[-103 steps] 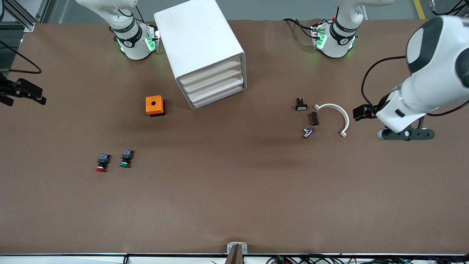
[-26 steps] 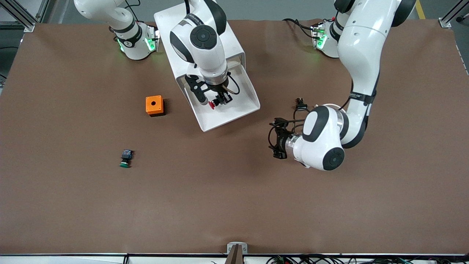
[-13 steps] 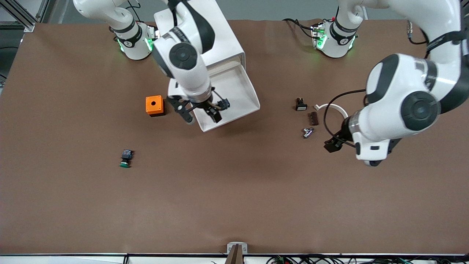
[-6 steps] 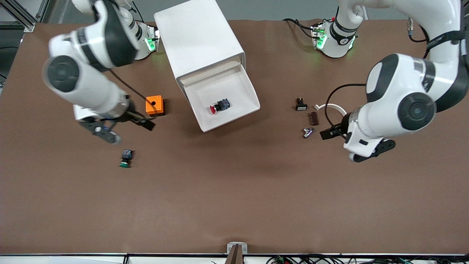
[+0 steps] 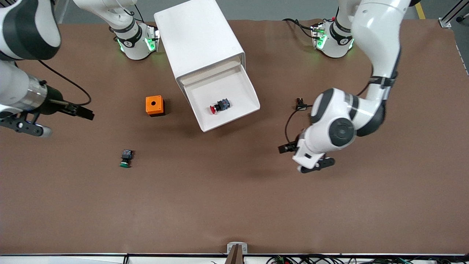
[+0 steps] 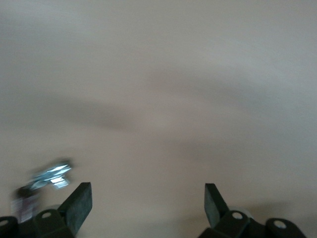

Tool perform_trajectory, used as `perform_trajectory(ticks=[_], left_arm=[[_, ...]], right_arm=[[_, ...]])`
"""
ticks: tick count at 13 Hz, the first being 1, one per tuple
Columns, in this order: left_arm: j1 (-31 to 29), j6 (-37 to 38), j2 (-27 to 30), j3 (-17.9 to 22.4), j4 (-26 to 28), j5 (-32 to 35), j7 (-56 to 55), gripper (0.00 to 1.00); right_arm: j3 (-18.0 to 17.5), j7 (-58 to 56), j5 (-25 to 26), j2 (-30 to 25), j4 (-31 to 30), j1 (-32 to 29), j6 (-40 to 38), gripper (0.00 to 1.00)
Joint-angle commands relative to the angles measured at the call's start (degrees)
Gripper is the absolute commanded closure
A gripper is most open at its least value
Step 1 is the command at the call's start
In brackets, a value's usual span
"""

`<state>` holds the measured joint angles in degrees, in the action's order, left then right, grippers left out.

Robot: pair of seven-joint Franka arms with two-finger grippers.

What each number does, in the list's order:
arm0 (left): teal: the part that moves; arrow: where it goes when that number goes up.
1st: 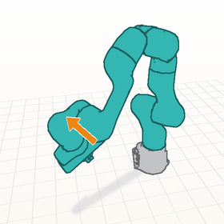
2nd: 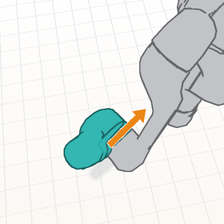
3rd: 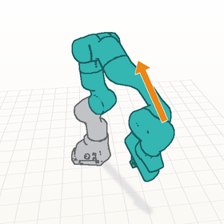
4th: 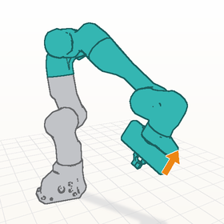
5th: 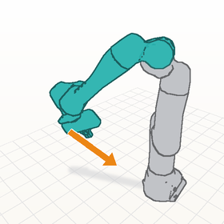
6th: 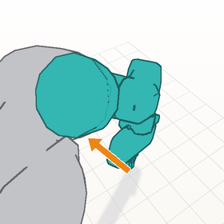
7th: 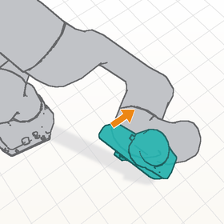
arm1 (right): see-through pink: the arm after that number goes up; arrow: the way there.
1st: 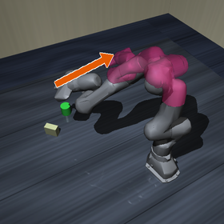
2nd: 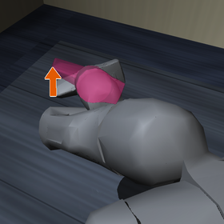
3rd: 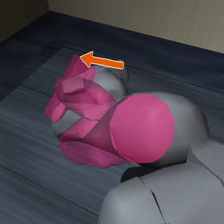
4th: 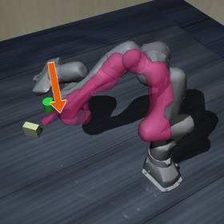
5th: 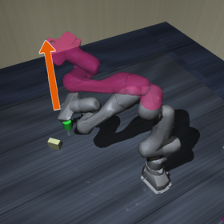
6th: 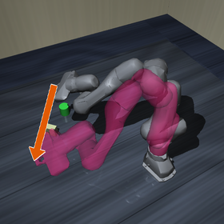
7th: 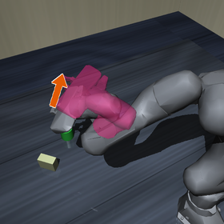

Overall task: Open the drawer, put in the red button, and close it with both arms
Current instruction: 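Withdraw the right gripper while the left gripper moves to the drawer front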

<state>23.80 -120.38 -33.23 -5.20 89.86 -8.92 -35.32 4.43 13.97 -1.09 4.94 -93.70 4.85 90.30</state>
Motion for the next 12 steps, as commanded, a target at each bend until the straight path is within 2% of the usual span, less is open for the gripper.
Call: perform_trajectory(ticks=[1,4,7,12], left_arm=[[5.18,-6.36,1.95,0.37,3.66,-0.66,-0.63,0.0],[11.6,-6.36,0.54,0.36,3.22,-1.01,-4.22,0.0],[15.82,-6.19,0.45,0.36,3.74,-1.01,-9.48,0.0],[24.61,-5.14,0.45,0.36,4.27,-1.28,-22.92,0.0]], right_arm=[[-1.27,-9.46,1.26,-1.34,-0.7,-5.36,-0.22,0.0],[-1.27,-12.21,3.2,-1.16,0.01,-7.48,-0.39,0.0],[-1.36,-12.12,2.94,-0.99,0.18,-8.98,-0.48,0.0],[-1.45,-11.69,3.02,0.42,7.29,-9.33,-3.38,0.0]])
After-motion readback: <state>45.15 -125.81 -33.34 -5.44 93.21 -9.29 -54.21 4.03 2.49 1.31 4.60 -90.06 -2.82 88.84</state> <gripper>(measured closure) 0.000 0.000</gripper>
